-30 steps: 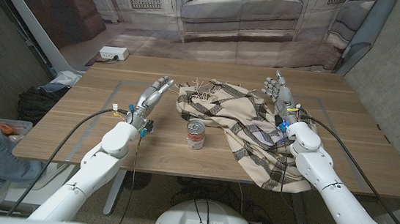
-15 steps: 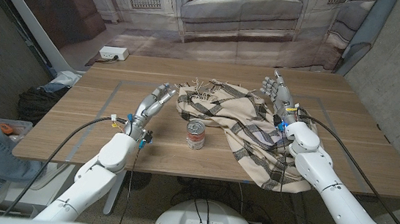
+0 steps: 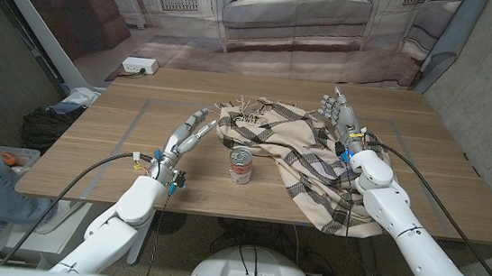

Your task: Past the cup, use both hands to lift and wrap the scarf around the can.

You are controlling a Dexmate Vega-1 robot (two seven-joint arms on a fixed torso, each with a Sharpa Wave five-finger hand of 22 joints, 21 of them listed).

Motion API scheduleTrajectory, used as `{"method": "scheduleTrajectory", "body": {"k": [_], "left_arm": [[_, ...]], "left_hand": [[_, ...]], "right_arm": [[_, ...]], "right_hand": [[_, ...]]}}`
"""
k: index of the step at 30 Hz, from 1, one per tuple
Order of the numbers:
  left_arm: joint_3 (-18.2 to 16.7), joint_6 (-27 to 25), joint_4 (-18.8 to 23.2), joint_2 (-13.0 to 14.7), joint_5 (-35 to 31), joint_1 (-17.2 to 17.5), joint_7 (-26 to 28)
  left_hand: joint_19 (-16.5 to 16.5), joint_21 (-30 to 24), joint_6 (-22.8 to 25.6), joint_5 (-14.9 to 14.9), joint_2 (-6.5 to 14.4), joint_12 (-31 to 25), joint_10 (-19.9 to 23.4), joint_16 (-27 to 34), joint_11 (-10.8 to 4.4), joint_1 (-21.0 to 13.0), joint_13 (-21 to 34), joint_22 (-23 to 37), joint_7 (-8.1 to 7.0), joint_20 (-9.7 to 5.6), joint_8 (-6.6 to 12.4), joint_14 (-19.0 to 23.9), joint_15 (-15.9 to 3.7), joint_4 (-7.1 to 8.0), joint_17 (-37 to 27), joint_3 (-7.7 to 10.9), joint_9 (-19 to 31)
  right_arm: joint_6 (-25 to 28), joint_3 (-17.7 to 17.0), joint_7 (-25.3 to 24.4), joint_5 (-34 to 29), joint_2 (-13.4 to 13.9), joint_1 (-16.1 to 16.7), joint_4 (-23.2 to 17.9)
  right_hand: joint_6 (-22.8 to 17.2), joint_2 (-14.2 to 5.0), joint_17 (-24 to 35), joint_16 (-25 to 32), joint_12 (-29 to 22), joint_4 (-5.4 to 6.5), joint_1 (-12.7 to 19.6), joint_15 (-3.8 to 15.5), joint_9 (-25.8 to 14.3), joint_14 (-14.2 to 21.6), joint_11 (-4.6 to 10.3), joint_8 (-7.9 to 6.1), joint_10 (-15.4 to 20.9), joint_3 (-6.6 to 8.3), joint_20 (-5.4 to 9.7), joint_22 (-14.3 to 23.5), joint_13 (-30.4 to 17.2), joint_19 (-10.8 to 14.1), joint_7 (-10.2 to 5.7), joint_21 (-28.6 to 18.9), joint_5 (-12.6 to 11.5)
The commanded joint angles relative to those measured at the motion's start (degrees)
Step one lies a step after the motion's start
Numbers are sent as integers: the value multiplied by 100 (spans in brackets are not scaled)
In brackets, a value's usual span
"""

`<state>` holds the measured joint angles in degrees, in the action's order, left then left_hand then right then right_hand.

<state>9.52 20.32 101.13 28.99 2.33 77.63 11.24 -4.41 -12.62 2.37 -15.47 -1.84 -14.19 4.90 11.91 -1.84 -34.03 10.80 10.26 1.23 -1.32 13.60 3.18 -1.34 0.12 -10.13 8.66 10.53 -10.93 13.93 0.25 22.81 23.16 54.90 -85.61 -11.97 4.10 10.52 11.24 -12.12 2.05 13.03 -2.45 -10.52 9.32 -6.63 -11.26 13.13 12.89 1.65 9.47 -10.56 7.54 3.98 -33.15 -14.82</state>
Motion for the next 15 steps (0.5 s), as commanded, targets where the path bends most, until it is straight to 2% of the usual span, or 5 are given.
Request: {"method": "scheduleTrajectory", "body": {"k": [1,15], "left_arm": [[58,179,295,143,-452,427,303],[199,-197,543,272,-1511,751,927]], "left_hand": [[6,15,23,-5,-19,0,37,14,-32,-49,17,20,-13,-11,20,23,-8,-42,-17,13,27],[-27,50,141,-39,-110,9,134,-19,-94,-271,22,17,-39,-29,29,46,-44,-194,-16,13,29]], "right_arm": [[-74,45,23,3,42,46,-71],[3,128,48,-22,53,-31,-105]], "right_hand": [[-31,-17,18,18,-33,-16,44,10,-16,54,5,-5,58,29,2,30,-7,44,2,21,18],[-48,-26,17,26,-40,-33,59,17,-17,88,8,-6,88,26,1,32,-8,79,-16,62,40]]}}
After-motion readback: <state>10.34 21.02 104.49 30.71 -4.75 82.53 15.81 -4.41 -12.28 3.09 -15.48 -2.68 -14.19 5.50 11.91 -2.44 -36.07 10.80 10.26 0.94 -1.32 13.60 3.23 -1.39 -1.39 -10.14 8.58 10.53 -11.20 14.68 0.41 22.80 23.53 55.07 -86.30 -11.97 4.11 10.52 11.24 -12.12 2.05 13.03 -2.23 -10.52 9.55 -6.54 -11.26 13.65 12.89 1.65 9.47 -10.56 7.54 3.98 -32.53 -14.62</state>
